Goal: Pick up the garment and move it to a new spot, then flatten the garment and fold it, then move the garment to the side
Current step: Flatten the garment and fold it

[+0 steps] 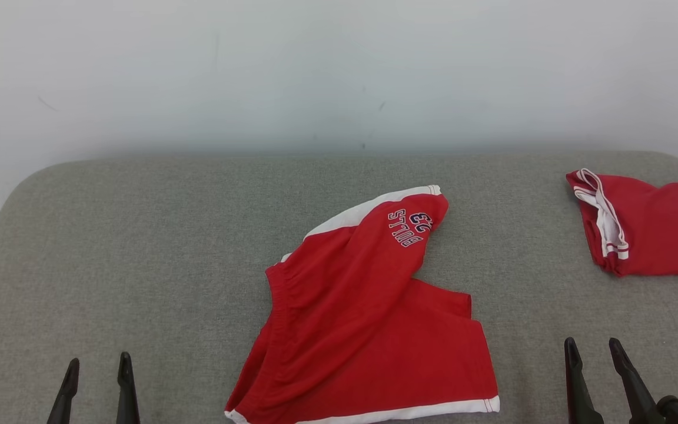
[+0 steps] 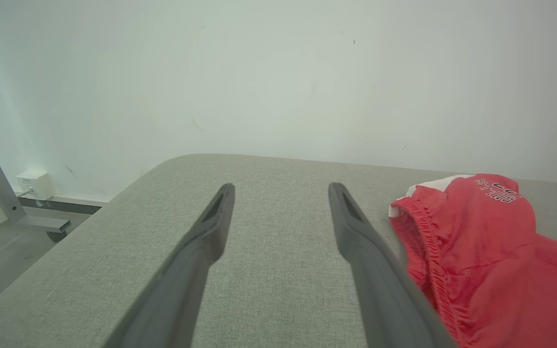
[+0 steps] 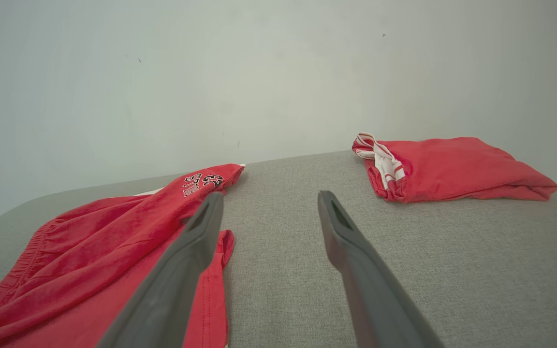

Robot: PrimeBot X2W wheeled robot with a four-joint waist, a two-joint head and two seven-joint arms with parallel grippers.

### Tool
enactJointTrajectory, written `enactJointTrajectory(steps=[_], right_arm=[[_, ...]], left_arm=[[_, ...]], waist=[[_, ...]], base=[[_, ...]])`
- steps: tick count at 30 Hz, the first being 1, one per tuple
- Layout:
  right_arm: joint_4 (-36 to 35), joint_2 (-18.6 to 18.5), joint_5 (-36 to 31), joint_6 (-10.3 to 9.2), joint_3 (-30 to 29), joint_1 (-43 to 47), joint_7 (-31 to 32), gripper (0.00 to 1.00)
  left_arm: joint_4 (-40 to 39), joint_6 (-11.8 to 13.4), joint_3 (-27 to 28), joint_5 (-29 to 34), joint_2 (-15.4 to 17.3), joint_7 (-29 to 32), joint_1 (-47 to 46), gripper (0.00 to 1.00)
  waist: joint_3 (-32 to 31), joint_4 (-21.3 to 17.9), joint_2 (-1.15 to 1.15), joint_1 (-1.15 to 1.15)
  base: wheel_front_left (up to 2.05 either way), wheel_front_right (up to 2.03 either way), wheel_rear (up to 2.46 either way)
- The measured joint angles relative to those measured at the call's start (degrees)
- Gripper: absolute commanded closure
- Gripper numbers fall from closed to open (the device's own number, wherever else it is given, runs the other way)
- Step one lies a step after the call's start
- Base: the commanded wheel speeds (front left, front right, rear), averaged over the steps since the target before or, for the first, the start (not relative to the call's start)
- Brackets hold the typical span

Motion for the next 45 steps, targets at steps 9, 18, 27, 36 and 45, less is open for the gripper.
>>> enactJointTrajectory(steps=[9,18,27,36,45], right_arm=[[2.2,-1.2,0.2,0.00,2.1,-0.1,0.3,0.00],[6.8,-4.1,0.8,0.00,7.0,-1.4,1.9,0.00],[13.1,-6.3,1.9,0.00,13.6,-4.7,3.1,0.00],[19.2,-6.6,3.0,0.00,18.6,-9.2,3.2,0.00],[23.8,-5.8,4.4,0.00,22.6,-12.7,2.5,0.00]], left_arm=[[1.7,-3.5,-0.5,2.1,-0.7,0.0,0.1,0.00],[7.7,-5.8,-14.2,2.7,6.5,2.3,-3.4,0.00],[10.9,-6.0,-29.9,-2.5,15.0,4.0,-9.4,0.00],[15.2,-6.0,-42.8,-5.6,19.8,4.2,-17.0,0.00],[19.4,-6.0,-50.2,-9.4,21.4,3.5,-23.7,0.00]], waist=[[0.0,0.0,0.00,0.00],[1.1,0.2,0.00,0.00],[3.4,-0.2,0.00,0.00],[5.6,-1.2,0.00,0.01],[7.0,-1.6,0.01,0.01]], base=[[0.00,0.00,0.00],[0.00,0.00,0.00],[0.00,0.00,0.00],[0.00,0.00,0.00],[0.00,0.00,0.00]])
